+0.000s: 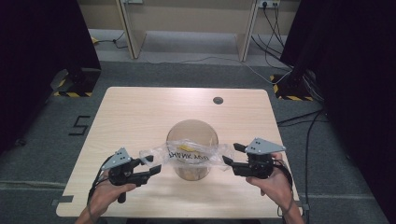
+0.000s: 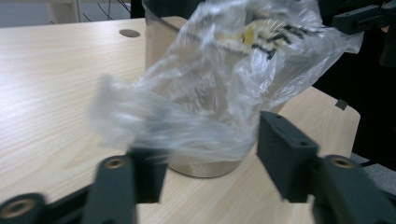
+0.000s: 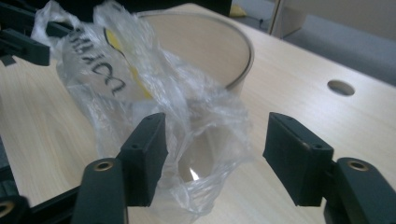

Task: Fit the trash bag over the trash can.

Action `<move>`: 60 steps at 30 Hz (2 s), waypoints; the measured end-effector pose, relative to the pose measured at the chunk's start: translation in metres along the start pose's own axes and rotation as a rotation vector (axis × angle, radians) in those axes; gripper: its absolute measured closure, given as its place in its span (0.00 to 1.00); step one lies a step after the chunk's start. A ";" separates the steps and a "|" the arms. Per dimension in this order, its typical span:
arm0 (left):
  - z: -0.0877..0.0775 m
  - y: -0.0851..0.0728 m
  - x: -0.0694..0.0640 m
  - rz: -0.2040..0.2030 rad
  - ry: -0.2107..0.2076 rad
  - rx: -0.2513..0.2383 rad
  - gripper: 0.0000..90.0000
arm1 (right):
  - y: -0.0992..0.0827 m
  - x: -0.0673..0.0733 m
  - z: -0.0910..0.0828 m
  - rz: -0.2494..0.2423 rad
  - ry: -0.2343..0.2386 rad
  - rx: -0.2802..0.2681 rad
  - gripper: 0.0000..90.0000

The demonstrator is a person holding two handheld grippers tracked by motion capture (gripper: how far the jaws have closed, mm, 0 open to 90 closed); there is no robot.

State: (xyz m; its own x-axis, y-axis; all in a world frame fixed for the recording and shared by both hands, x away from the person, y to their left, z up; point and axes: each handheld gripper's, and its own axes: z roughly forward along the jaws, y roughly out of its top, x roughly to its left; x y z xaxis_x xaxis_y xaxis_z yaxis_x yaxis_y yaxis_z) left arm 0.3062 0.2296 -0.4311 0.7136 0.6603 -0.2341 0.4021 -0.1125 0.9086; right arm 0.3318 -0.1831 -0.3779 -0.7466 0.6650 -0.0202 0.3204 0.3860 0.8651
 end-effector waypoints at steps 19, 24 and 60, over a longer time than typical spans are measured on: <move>-0.027 0.069 0.009 0.027 0.076 -0.146 0.34 | 0.043 -0.007 -0.012 -0.032 0.013 -0.093 0.38; -0.003 0.078 0.016 -0.013 0.048 -0.119 0.35 | 0.059 -0.008 0.009 -0.056 0.017 -0.058 0.38; 0.031 0.036 0.030 -0.116 -0.103 0.038 0.90 | 0.048 -0.039 0.065 -0.008 0.051 0.043 0.83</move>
State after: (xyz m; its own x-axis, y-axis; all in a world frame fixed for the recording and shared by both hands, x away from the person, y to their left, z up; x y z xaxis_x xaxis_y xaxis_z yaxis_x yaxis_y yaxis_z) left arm 0.3597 0.2227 -0.4162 0.7154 0.5908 -0.3729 0.5054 -0.0690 0.8601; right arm 0.4143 -0.1495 -0.3682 -0.7777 0.6287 -0.0009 0.3379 0.4191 0.8427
